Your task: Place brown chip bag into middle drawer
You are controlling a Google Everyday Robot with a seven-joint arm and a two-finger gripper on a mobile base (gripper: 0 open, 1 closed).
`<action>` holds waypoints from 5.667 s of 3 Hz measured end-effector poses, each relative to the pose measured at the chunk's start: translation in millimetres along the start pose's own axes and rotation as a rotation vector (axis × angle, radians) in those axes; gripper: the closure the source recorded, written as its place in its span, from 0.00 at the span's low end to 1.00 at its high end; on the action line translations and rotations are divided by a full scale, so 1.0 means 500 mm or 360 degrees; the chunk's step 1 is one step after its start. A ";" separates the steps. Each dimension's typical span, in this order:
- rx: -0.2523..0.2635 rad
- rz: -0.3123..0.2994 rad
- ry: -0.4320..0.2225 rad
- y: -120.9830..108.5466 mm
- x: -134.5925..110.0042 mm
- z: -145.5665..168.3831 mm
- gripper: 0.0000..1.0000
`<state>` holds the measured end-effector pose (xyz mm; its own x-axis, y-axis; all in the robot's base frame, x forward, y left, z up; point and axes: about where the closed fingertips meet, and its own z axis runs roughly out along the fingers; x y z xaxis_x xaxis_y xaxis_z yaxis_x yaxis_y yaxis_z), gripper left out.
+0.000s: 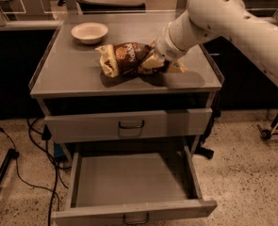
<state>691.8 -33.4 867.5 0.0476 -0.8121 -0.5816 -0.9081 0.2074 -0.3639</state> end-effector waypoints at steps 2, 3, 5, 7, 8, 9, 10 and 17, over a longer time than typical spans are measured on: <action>-0.0064 -0.0029 -0.0044 0.092 0.002 -0.130 1.00; -0.0067 -0.0030 -0.0048 0.099 -0.001 -0.137 1.00; -0.0052 -0.0002 -0.0056 0.179 -0.019 -0.208 1.00; -0.0066 0.0137 -0.0018 0.318 0.044 -0.229 1.00; -0.0084 0.0170 -0.0054 0.357 0.088 -0.187 1.00; -0.0155 0.0193 -0.0068 0.408 0.159 -0.093 1.00; -0.0155 0.0192 -0.0068 0.409 0.159 -0.093 1.00; -0.0307 0.0340 -0.0105 0.568 0.426 0.278 1.00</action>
Offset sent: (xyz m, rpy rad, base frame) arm -0.1122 -0.0488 0.0471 0.0198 0.0410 0.0513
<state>501.8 -71.6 539.3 -0.1322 -0.7227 -0.6784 -0.9624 0.2575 -0.0868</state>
